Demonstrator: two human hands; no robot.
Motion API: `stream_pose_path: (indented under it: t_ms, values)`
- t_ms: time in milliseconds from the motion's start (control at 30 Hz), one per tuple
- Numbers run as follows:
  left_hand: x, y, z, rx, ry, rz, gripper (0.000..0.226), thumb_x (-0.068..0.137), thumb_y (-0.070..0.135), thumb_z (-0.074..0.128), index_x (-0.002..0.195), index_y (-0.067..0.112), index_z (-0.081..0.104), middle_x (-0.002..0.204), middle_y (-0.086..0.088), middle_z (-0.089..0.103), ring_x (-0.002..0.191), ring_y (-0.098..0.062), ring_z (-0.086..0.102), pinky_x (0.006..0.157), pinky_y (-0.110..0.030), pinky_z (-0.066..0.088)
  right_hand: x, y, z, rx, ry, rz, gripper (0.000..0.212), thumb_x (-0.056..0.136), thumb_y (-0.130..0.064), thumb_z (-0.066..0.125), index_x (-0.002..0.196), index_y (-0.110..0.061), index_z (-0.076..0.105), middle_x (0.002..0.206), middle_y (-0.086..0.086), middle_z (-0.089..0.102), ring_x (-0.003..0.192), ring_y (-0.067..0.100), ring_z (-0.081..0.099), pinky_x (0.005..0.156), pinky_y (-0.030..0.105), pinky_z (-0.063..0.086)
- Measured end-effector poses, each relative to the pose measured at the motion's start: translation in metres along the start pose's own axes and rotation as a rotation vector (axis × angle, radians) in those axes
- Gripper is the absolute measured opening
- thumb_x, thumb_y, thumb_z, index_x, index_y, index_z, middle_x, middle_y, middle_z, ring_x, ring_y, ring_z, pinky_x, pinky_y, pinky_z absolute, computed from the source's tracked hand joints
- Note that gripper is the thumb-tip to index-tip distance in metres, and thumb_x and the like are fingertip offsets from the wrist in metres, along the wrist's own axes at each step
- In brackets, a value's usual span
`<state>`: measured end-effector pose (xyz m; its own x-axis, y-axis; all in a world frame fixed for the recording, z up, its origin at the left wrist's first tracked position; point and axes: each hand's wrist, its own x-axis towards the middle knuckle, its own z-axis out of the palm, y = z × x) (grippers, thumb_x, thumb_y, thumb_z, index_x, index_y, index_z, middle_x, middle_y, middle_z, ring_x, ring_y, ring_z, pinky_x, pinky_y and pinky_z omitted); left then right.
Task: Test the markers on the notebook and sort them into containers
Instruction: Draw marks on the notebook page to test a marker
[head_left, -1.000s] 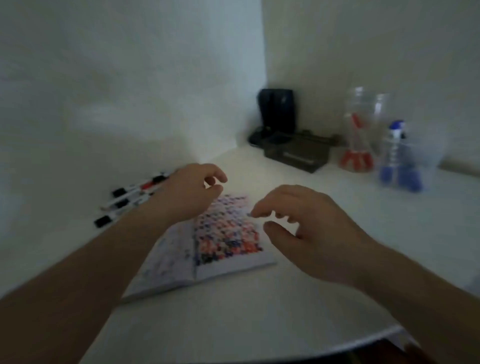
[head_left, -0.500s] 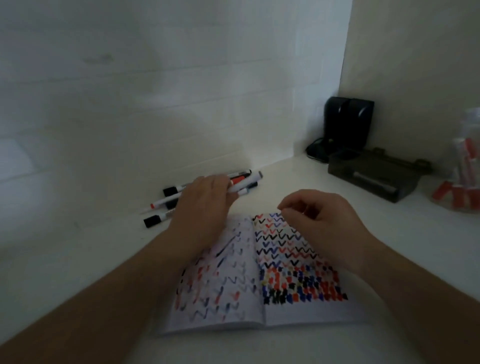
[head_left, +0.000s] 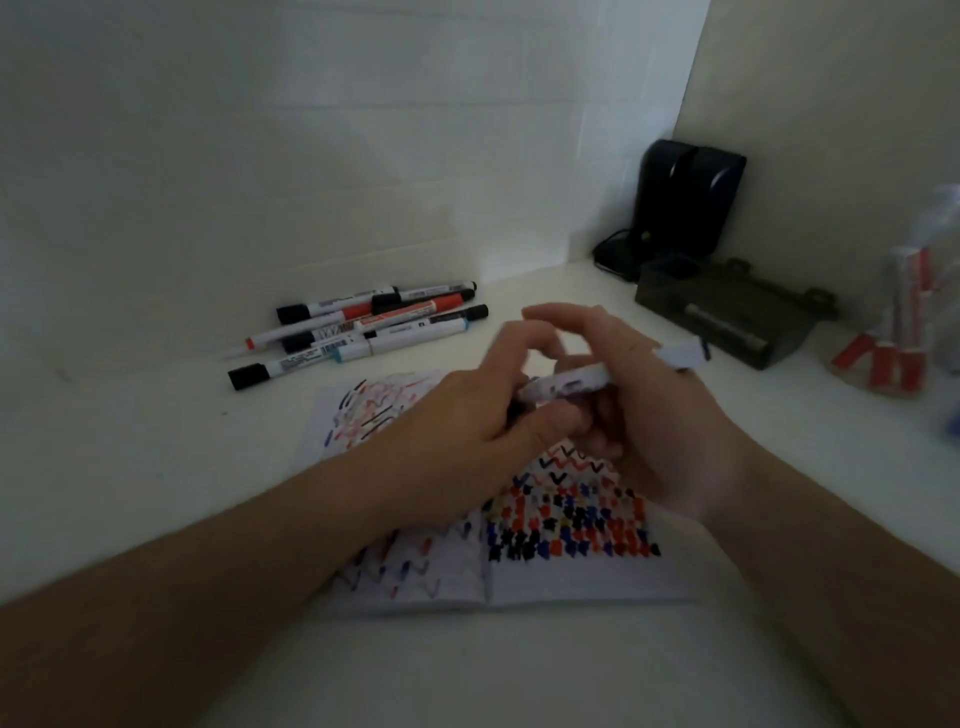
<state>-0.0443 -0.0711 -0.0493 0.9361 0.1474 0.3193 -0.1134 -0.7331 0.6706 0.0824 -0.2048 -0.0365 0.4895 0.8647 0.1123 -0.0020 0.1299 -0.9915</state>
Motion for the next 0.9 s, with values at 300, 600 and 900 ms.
stream_pose_path:
  t_ms: [300,600,900]
  values:
    - [-0.004,-0.015,-0.01,0.369,-0.303,-0.009,0.027,0.092,0.058,0.059,0.12,0.058,0.059,0.094,0.02,0.054,0.087,0.002,0.053,0.077,-0.029,0.049,-0.012,-0.043,-0.063,0.218,0.037,-0.072,0.032,0.093,-0.047,0.065,0.084,-0.017,0.071,0.072,0.005,0.057,0.063,0.015,0.053,0.05,0.021,0.044]
    - [-0.008,0.013,0.021,0.71,-0.299,0.154,0.046,0.098,0.039,0.042,0.142,0.053,0.043,0.105,0.013,0.056,0.097,-0.012,0.056,0.086,-0.032,0.05,-0.079,0.006,-0.075,-0.467,0.044,0.056,0.028,0.064,-0.028,0.078,0.072,-0.009,0.059,0.06,0.01,0.057,0.05,0.016,0.05,0.049,0.027,0.036]
    - [-0.004,0.022,0.032,0.612,-0.339,0.038,0.071,0.078,0.093,0.031,0.142,0.066,0.018,0.109,0.017,0.053,0.103,-0.006,0.055,0.087,-0.028,0.047,-0.08,0.009,-0.07,-0.519,0.076,0.008,0.02,0.075,-0.012,0.079,0.068,-0.005,0.061,0.059,0.02,0.061,0.05,0.024,0.052,0.047,0.033,0.039]
